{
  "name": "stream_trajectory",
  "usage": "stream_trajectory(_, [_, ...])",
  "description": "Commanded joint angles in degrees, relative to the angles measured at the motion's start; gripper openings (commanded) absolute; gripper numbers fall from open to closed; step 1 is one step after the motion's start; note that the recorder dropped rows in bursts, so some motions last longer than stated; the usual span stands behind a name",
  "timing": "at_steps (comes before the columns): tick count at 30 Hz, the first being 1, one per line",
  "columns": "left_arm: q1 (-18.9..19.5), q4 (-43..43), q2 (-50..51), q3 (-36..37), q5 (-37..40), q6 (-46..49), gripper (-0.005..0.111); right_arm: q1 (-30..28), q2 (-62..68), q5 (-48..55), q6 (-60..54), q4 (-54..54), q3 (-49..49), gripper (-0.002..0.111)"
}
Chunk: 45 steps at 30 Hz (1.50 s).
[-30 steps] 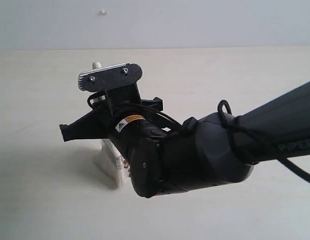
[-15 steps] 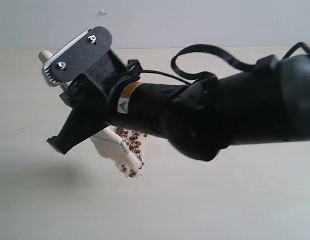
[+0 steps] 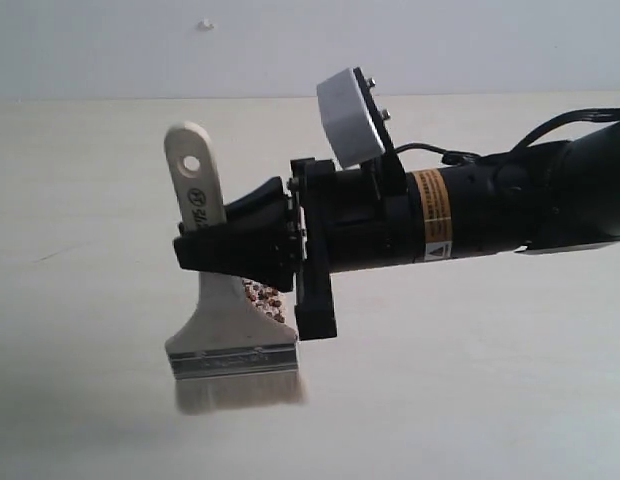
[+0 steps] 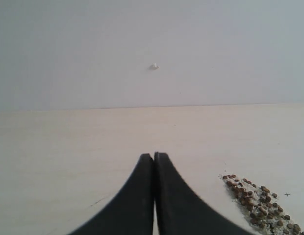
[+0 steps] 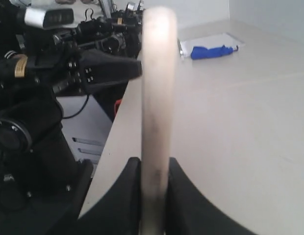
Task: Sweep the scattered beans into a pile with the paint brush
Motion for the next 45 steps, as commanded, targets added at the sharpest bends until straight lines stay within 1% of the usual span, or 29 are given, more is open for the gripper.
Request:
stream_trajectory(1, [-0.4, 0.0, -0.4, 0.0, -0.2, -0.2, 0.0, -3.1, 4.3, -1.4, -0.1, -2.5, 0.5, 0.0])
stream_trajectory(4, [-0.4, 0.0, -0.4, 0.0, -0.2, -0.2, 0.0, -4.9, 7.4, -1.4, -0.7, -1.7, 0.5, 0.0])
stream_trajectory(11, [-0.4, 0.0, -0.4, 0.0, -0.2, -0.2, 0.0, -5.0, 11.5, -1.4, -5.4, -1.8, -1.2, 0.0])
stream_trajectory(17, [-0.4, 0.0, -0.4, 0.0, -0.2, -0.2, 0.0, -5.0, 13.0, -1.4, -5.8, -1.4, -6.5, 0.0])
stream_trajectory(30, [-0.4, 0.0, -0.4, 0.0, -0.2, -0.2, 0.0, -5.2, 20.8, -1.0, -6.1, 0.8, -16.8, 0.0])
stream_trajectory(38, [-0.4, 0.0, -0.4, 0.0, -0.2, -0.2, 0.0, -10.7, 21.6, -1.4, -6.0, 2.2, -17.4, 0.0])
stream_trajectory(41, [-0.4, 0.0, -0.4, 0.0, -0.2, -0.2, 0.0, -11.7, 21.6, -1.4, -5.3, 2.1, -17.4, 0.0])
stream_trajectory(45, [-0.4, 0.0, -0.4, 0.0, -0.2, -0.2, 0.0, -11.7, 21.6, -1.4, -5.3, 2.2, -17.4, 0.0])
